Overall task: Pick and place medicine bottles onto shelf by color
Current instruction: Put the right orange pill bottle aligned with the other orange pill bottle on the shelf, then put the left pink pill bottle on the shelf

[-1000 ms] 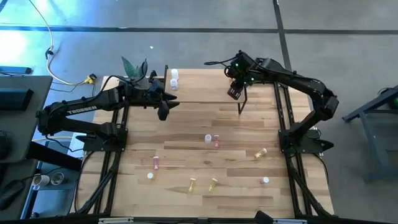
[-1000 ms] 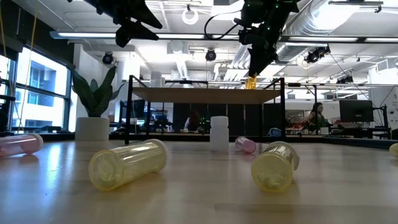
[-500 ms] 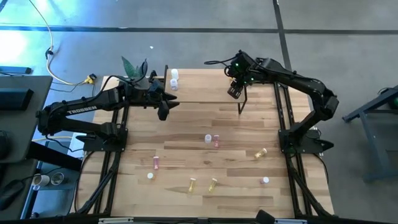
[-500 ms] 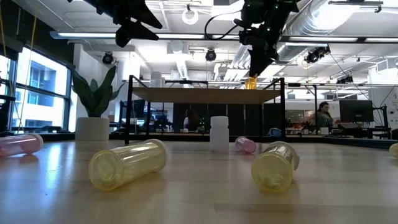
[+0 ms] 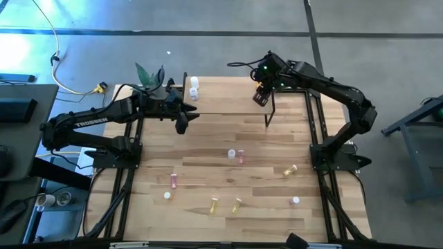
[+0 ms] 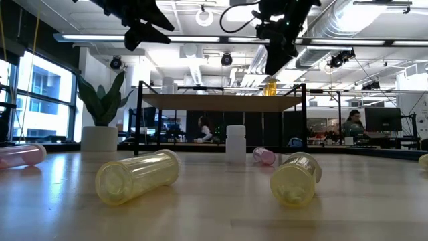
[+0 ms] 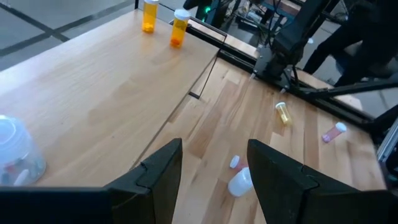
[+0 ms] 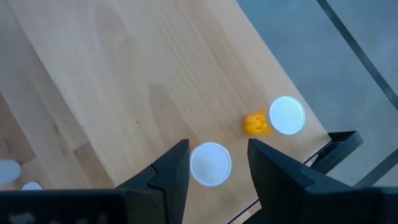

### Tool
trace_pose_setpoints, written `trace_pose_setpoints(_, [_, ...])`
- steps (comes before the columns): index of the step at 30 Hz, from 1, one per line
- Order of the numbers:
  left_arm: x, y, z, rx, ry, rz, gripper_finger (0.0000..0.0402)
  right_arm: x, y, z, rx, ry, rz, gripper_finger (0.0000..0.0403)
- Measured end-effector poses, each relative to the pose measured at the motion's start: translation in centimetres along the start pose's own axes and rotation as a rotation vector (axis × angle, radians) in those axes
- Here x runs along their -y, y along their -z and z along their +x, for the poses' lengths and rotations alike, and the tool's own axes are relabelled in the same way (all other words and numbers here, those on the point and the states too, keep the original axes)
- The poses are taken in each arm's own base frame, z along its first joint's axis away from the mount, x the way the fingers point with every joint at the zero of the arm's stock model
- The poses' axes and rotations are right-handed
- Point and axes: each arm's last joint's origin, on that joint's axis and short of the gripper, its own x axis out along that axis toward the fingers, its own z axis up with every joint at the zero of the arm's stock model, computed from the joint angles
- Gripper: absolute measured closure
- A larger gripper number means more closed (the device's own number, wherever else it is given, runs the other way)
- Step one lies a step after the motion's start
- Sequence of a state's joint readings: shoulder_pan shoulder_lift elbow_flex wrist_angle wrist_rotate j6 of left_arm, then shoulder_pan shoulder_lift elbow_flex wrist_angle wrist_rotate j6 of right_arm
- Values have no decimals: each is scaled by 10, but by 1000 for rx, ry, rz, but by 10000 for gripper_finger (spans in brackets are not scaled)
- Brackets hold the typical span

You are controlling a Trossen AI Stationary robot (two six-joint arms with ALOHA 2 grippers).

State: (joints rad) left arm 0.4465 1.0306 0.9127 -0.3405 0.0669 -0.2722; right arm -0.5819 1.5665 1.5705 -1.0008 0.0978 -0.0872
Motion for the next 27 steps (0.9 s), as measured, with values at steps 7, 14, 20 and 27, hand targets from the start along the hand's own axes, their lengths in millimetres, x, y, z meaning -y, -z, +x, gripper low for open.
trace_pose_setpoints(7, [6, -7, -13, -2, 14, 55, 229, 3, -7, -22, 7, 0, 45, 249])
trace_pose_setpoints(14, [21, -2, -36, -106, 56, 97, 229, 0, -17, -48, 63, -7, 80, 249])
trace_pose_setpoints(20, [38, 17, -52, -258, 111, 32, 229, -10, -23, -66, 114, -36, 117, 249])
trace_pose_setpoints(27, [63, 43, -64, -452, 182, 21, 229, -22, -25, -78, 121, -66, 165, 249])
